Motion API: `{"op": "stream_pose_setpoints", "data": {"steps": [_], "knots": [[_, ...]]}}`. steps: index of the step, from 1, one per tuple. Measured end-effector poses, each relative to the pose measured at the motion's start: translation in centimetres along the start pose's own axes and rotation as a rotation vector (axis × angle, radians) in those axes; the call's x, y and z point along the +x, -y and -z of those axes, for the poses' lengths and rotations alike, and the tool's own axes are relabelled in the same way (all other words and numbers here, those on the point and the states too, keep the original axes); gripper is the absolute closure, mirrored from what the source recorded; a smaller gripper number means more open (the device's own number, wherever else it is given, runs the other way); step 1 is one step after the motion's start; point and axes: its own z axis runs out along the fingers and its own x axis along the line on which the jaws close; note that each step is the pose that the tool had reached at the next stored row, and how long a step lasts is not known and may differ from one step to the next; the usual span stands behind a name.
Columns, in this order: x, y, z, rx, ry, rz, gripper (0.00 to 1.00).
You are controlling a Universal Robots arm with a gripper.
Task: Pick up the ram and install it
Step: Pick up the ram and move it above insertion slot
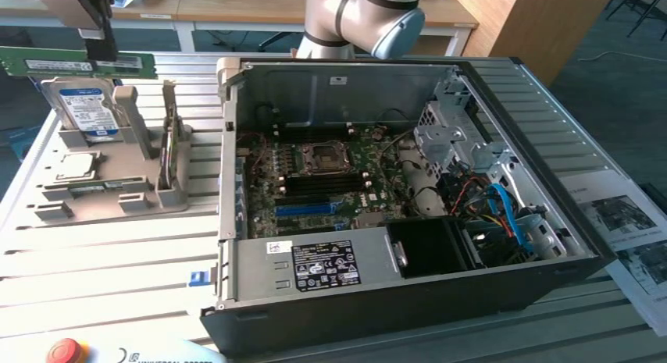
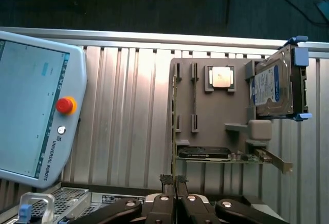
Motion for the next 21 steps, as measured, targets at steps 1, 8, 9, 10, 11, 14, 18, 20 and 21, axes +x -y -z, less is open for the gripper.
{"op": "stream_pose_setpoints", "data": {"steps": [1, 8, 9, 10, 11, 14, 18, 20, 21], "knots": [[0.0, 0.18, 0.03, -0.0016, 0.0, 0.0, 0.88], [0.1, 1.97, 0.26, -0.0141, 0.0005, 0.001, 0.88], [0.1, 2.26, 0.29, -0.016, 0.0005, 0.001, 0.88], [0.1, 2.52, 0.33, -0.0178, 0.0006, 0.001, 0.88], [0.1, 2.79, 0.36, -0.0196, 0.0006, 0.001, 0.88], [0.1, 3.6, 0.44, -0.025, 0.0008, 0.001, 0.88], [0.2, 4.63, 0.56, -0.0319, 0.001, 0.001, 0.88], [0.2, 5.16, 0.61, -0.0353, 0.0011, 0.002, 0.88], [0.2, 5.42, 0.64, -0.0371, 0.0012, 0.002, 0.88]]}}
